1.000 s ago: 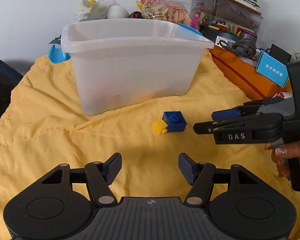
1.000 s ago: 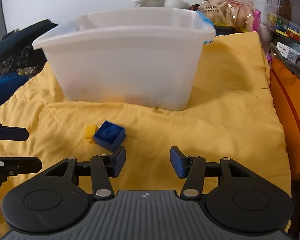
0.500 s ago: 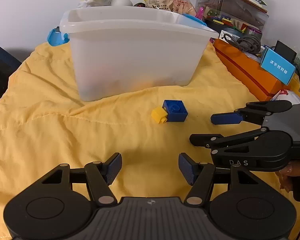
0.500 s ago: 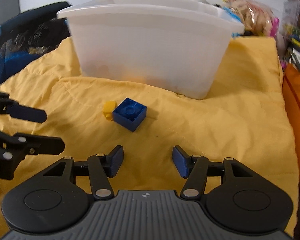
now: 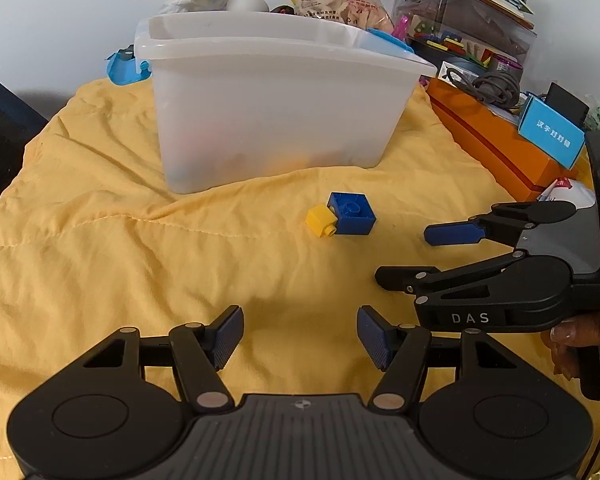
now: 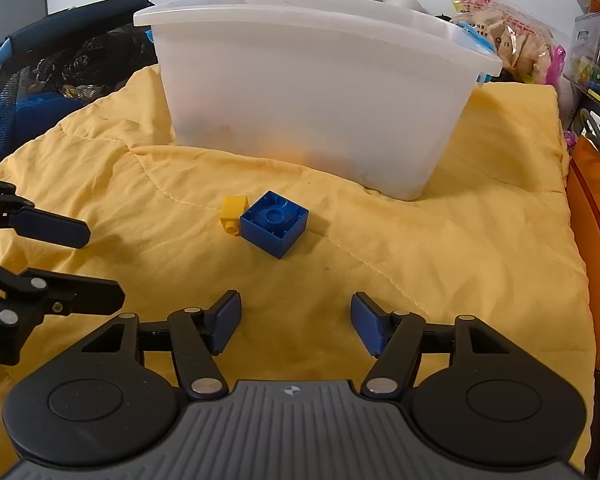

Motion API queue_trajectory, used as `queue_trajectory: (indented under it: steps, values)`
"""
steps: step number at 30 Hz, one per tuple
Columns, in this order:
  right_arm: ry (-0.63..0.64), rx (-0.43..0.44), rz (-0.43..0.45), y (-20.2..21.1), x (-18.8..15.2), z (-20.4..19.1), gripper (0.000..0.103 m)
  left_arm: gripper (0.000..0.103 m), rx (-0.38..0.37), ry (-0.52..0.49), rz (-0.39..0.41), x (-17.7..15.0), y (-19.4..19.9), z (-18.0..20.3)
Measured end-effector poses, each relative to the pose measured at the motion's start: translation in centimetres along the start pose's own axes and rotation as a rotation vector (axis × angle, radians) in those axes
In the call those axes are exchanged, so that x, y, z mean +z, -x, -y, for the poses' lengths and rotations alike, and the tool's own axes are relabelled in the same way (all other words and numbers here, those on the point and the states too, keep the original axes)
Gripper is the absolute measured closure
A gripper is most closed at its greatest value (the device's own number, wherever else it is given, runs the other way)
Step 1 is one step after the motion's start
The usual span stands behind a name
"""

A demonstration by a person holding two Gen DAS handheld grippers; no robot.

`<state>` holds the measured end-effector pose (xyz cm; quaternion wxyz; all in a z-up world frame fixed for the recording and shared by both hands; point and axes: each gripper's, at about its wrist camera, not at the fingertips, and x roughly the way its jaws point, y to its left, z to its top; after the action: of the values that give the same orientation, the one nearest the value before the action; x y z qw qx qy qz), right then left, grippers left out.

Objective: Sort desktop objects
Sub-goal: 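Move both open tools back toward the blue square brick and yellow brick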

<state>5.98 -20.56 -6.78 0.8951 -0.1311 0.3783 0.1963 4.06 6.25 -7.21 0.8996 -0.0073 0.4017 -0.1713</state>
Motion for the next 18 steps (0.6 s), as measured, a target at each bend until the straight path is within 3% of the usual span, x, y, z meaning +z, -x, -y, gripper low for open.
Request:
queue_trajectory:
  steps: [18]
  values:
    - [0.012,-0.011,-0.006,0.22,-0.19,-0.58,0.03,0.037,-0.003,-0.004,0.006,-0.43,0.32,-0.34]
